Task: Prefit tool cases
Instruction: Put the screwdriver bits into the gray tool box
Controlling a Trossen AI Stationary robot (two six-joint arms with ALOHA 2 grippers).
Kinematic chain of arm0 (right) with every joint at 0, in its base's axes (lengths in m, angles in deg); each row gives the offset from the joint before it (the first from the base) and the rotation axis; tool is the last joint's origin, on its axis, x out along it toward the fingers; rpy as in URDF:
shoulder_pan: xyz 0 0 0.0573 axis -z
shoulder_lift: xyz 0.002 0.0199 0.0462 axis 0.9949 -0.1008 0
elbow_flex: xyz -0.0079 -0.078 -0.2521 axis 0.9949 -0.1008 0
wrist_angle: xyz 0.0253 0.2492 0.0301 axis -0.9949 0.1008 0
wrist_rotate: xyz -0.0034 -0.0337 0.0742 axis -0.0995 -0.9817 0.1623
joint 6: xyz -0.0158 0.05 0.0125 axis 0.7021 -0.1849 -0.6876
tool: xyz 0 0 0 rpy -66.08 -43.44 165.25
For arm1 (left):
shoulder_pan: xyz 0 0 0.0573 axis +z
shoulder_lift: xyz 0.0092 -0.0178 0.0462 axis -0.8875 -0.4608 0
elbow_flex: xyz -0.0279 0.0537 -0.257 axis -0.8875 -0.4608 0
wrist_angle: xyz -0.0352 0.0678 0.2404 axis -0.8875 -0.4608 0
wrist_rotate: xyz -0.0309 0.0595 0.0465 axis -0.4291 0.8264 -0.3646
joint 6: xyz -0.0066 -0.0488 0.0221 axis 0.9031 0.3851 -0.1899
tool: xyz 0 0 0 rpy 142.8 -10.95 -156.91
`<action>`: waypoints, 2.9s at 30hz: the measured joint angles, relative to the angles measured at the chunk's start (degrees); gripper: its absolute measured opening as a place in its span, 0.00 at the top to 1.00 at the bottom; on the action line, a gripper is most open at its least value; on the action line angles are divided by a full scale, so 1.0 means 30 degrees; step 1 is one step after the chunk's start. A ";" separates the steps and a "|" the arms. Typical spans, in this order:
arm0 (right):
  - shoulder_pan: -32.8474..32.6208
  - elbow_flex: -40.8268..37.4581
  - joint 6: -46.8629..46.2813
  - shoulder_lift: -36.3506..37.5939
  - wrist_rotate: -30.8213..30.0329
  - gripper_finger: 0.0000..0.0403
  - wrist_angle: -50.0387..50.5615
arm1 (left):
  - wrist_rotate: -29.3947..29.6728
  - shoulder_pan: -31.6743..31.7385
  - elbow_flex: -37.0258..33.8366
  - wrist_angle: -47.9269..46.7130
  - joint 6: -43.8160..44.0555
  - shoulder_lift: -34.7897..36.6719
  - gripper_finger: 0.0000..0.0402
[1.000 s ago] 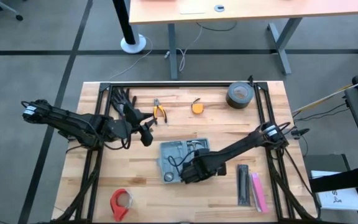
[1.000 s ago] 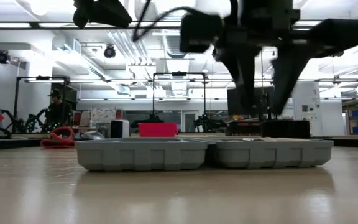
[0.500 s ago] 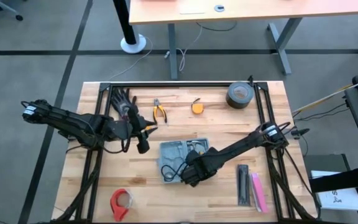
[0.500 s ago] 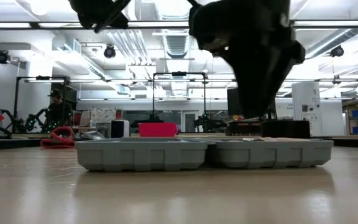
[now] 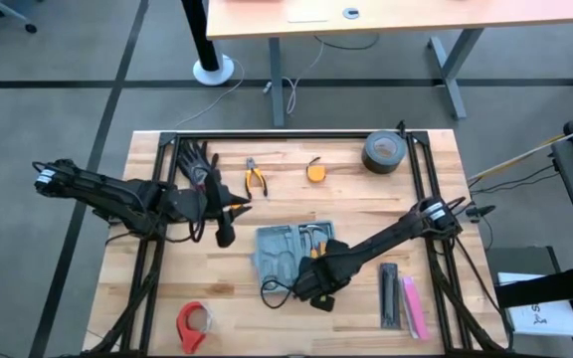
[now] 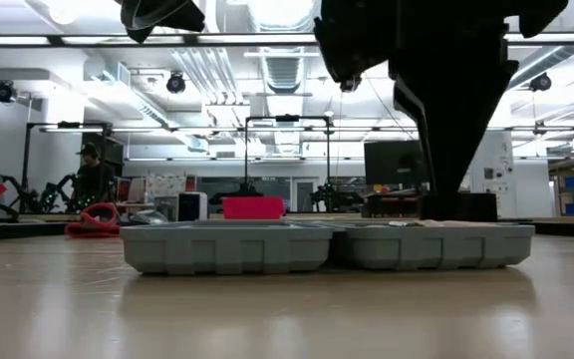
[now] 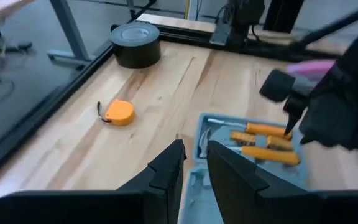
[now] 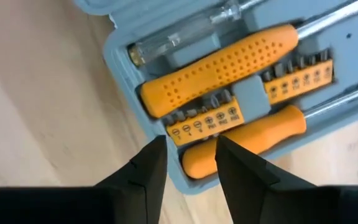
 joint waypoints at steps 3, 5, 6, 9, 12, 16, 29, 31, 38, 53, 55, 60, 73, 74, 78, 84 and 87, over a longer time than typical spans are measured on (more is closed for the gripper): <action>0.0022 0.0000 0.0940 0.0164 -0.0011 0.72 -0.0015 | -0.0001 0.0007 0.0028 0.0063 0.1453 -0.0007 0.81; 0.0012 -0.0031 0.1456 0.0477 -0.0036 0.73 -0.0023 | -0.0001 0.0000 0.0028 0.0048 0.1916 -0.0007 0.81; -0.0005 -0.0068 0.1608 0.0727 -0.0071 0.74 -0.0035 | -0.0001 0.0000 0.0028 0.0053 0.2057 -0.0007 0.81; -0.0036 -0.0348 0.1767 0.1513 -0.0777 0.75 -0.0052 | -0.0326 0.0007 0.0028 0.0058 0.2103 -0.0007 0.80; -0.0092 -0.1090 0.1797 0.2457 -0.1614 0.75 -0.0133 | -0.0606 0.0000 0.0028 0.0070 0.2081 -0.0007 0.79; -0.0095 -0.3158 0.2293 0.3986 -0.2178 0.76 -0.1998 | -0.0606 0.0000 0.0028 0.0105 0.2237 -0.0007 0.78; 0.0168 -1.1179 0.4377 0.8555 -0.1455 0.75 -0.8752 | 0.0005 0.0029 0.0028 0.1243 0.2387 -0.0022 0.73; 0.0194 -1.1903 0.4984 0.8865 -0.1310 0.76 -0.9172 | 0.0064 0.0035 0.0028 0.1357 0.2205 -0.0022 0.73; 0.0415 -1.2677 0.5902 0.8982 0.0152 0.79 -1.0333 | 0.0071 0.0040 0.0028 0.1762 0.2422 -0.0044 0.71; 0.0678 -0.7026 0.5797 0.4216 0.0288 0.65 -0.7466 | 0.0075 0.0058 -0.0147 0.1237 0.3057 -0.0044 0.73; 0.0670 -0.6241 0.6168 0.3470 0.0354 0.64 -0.5288 | 0.0071 0.0058 -0.0148 0.1046 0.3057 -0.0044 0.74; 0.0671 -0.5843 0.6313 0.3436 0.0886 0.62 -0.5450 | 0.0064 0.0058 -0.0154 0.0922 0.3061 -0.0044 0.75; 0.0663 -0.3672 0.7135 0.3818 0.1010 0.69 -0.3860 | 0.0079 0.0076 -0.0156 0.0908 0.3064 -0.0117 0.77; 0.0663 -0.3719 0.7261 0.3818 0.1006 0.69 -0.3878 | 0.0079 0.0080 -0.0162 0.0908 0.3064 -0.0117 0.77; 0.0827 -0.4447 0.7443 0.3714 0.1006 0.71 -0.4057 | 0.0079 0.0073 -0.0189 0.0909 0.3065 -0.0117 0.75; 0.1108 -0.7722 0.7734 0.3682 0.1216 0.74 -0.8846 | 0.0071 0.0073 -0.0243 0.0901 0.3072 -0.0117 0.71; 0.1526 -0.8480 0.6961 0.3812 0.1835 0.75 -0.8833 | 0.0064 0.0073 -0.0249 0.0901 0.3140 -0.0117 0.70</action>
